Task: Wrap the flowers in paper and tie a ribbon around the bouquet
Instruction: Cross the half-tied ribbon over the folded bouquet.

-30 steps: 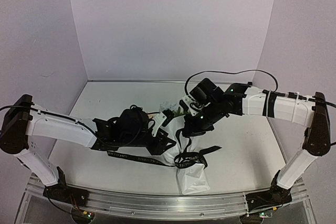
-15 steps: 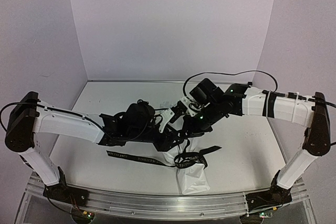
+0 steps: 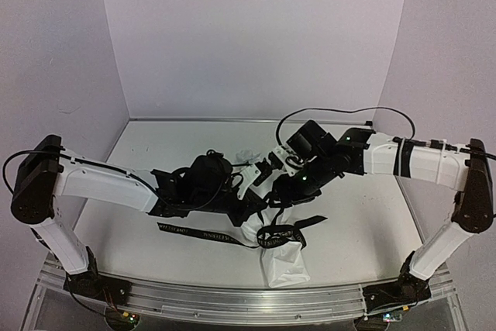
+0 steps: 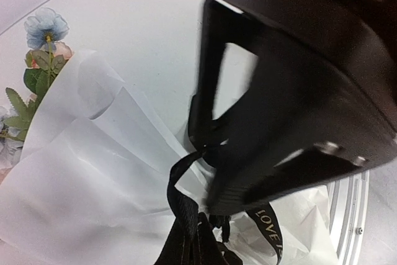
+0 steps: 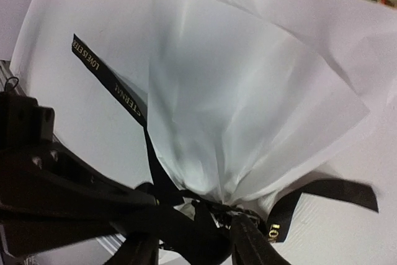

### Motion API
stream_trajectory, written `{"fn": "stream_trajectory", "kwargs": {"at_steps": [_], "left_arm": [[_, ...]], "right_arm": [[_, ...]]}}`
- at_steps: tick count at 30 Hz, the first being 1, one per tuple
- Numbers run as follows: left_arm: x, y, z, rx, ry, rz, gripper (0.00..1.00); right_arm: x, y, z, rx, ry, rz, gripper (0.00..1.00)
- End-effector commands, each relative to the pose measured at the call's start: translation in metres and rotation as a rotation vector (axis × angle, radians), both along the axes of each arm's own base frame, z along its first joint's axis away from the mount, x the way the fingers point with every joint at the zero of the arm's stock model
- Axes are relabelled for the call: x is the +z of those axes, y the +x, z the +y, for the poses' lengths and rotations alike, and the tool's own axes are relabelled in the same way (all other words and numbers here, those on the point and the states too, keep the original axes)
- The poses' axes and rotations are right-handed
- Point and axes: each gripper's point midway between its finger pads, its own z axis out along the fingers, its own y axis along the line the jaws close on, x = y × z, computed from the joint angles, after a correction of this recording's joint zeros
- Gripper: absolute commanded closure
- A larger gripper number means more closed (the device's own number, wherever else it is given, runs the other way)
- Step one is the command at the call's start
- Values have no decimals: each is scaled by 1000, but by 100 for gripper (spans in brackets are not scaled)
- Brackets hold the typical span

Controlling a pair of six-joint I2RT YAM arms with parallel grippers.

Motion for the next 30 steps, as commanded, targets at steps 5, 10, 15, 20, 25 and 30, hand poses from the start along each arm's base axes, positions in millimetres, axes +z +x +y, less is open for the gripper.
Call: {"fn": "stream_trajectory", "kwargs": {"at_steps": [5,10,15,20,25,30], "left_arm": [[16,26,5,116,-74,19,100],[9,24,6,91,-71,72,100],[4,22,7,80,-57,93,100],[6,20,8,67,-58,97,100],[4,18,9,60,-47,99,100],[3,19,11,64,-36,96,100]], "right_arm": [[2,-33,-21,165,54,-117,40],[-10,-58,-9,373,43,-210,37],[-23,-70,3,523,5,-269,34],[-31,-73,16,563,-6,-264,32],[-43,-65,20,543,-60,-279,32],[-48,-63,28,536,-81,-295,38]]}}
